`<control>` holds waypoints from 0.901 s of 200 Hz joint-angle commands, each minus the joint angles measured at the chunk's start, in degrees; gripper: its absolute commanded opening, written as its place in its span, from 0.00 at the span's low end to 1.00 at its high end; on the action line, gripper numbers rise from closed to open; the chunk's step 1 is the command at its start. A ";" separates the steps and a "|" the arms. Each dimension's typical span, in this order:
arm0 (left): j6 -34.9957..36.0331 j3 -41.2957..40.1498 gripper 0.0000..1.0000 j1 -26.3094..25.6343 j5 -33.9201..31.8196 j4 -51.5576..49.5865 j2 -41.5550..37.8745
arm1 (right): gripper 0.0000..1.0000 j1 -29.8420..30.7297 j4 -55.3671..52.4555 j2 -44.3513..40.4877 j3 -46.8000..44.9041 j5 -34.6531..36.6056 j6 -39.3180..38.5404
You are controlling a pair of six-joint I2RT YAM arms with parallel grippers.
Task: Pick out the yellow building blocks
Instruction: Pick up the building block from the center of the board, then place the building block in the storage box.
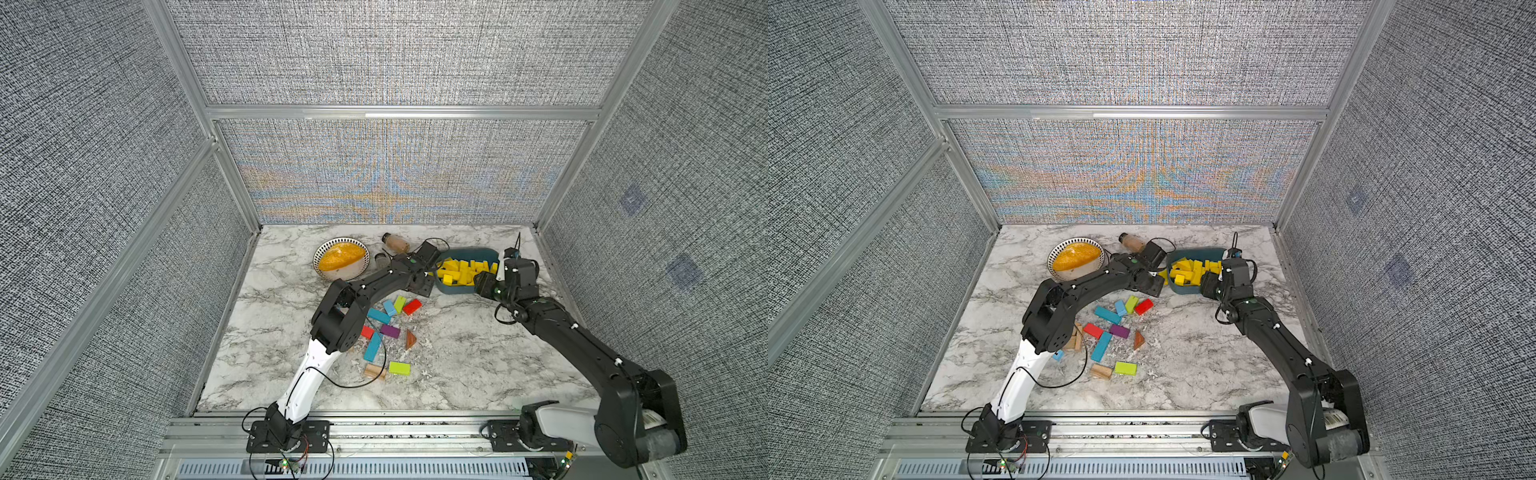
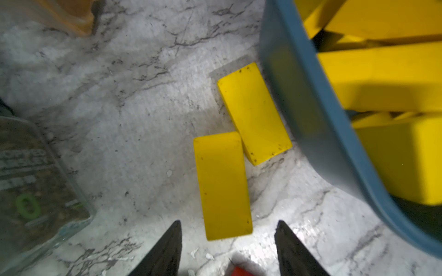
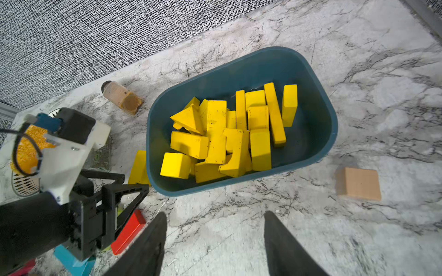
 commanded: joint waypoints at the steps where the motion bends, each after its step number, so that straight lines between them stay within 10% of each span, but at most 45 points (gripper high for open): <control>1: -0.89 1.66 0.56 0.20 0.74 -1.09 1.36 | 0.66 0.01 0.34 -0.44 -0.07 -0.42 0.05; 85: -0.03 4.46 0.24 1.18 -1.60 -1.74 2.97 | 0.65 -0.27 -0.02 -1.57 -0.03 -0.75 -0.45; 180: 3.99 -13.06 0.00 -0.65 3.60 15.10 -16.69 | 0.65 -0.36 -1.40 -4.12 -0.07 0.71 -0.28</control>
